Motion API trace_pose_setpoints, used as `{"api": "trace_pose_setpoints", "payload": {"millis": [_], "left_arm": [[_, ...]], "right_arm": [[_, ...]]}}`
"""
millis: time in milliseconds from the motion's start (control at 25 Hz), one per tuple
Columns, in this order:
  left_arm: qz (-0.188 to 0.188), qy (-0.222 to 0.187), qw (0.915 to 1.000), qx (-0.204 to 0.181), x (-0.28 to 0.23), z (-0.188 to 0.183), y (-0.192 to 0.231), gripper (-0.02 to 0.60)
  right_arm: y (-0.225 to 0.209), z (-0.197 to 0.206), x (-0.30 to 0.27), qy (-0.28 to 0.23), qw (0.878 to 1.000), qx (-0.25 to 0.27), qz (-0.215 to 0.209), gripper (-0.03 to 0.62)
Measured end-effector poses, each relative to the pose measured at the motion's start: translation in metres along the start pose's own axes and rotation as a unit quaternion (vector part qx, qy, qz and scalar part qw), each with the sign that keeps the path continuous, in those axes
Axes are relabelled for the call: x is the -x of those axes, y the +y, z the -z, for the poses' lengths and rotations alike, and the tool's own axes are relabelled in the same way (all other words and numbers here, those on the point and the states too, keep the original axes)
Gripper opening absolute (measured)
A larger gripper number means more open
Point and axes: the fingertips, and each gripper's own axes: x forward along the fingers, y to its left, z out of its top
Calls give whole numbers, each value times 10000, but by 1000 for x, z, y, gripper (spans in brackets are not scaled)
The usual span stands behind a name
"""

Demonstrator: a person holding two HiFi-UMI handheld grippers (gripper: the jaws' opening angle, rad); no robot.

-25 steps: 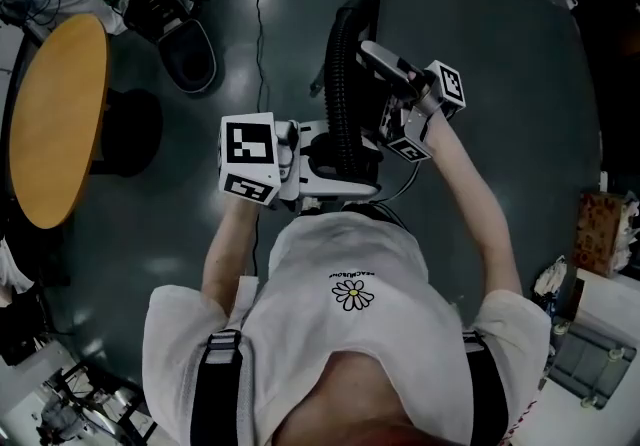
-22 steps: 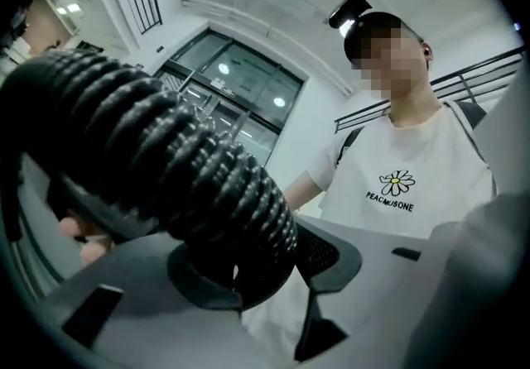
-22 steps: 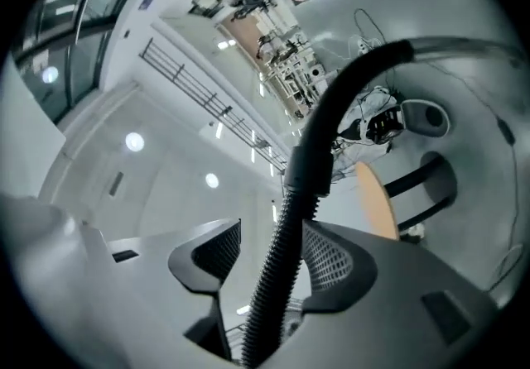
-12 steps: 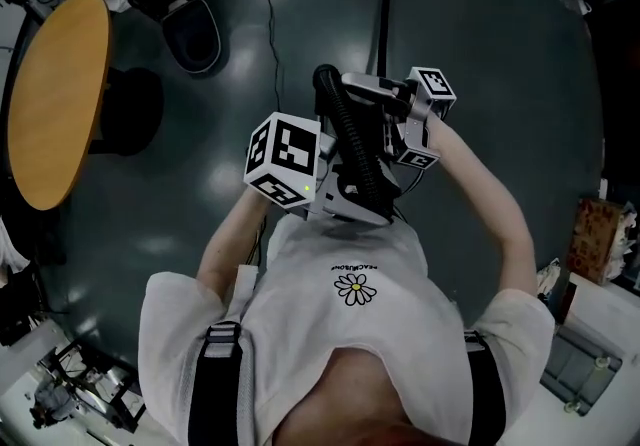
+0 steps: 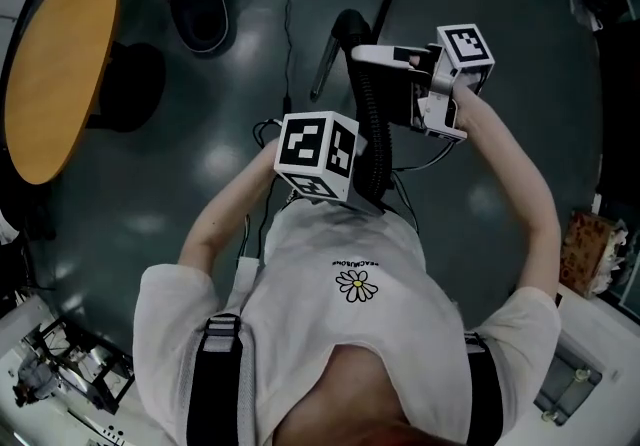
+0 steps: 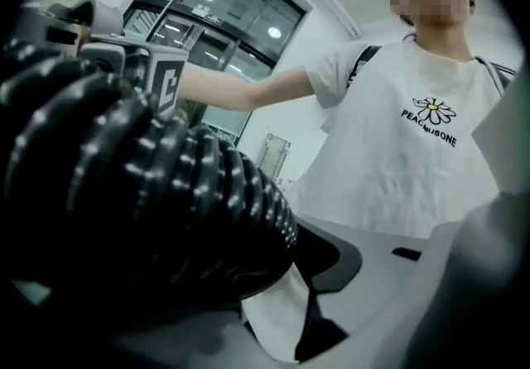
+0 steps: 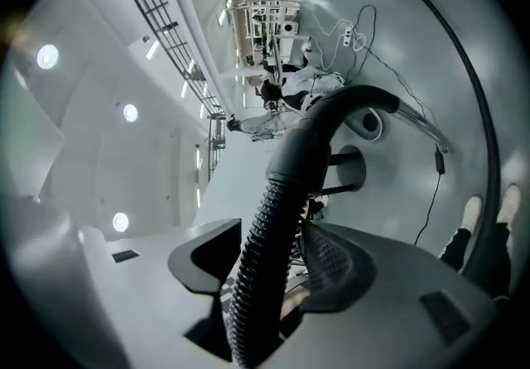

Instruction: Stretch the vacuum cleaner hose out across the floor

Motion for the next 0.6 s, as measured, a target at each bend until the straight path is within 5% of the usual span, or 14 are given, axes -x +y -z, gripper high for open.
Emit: {"api": "trace_pose_setpoints", "payload": {"millis": [160, 280, 320, 400, 480, 600], "left_arm": [[-193, 25, 9998, 65, -2, 4, 15, 175], [-888, -1038, 9900, 366, 12, -3, 43, 175], [-1127, -1625, 9784, 604, 21, -4, 54, 175], [-1429, -2862, 9413, 1084, 42, -6, 70, 182], [-1521, -3663, 9095, 1250, 58, -9, 72, 198], [-1331, -3929, 9013, 1248, 59, -17, 61, 199]], "right_arm": [[0, -12, 2, -452, 9988, 90, -161, 215], [31, -23, 9, -890, 9914, 811, -516, 215], [44, -21, 11, -906, 9870, 1181, -604, 215], [68, -15, 12, -828, 9748, 1971, -640, 215], [87, -8, 13, -728, 9605, 2617, -598, 216], [101, 2, 24, -756, 9429, 3191, -590, 216]]}}
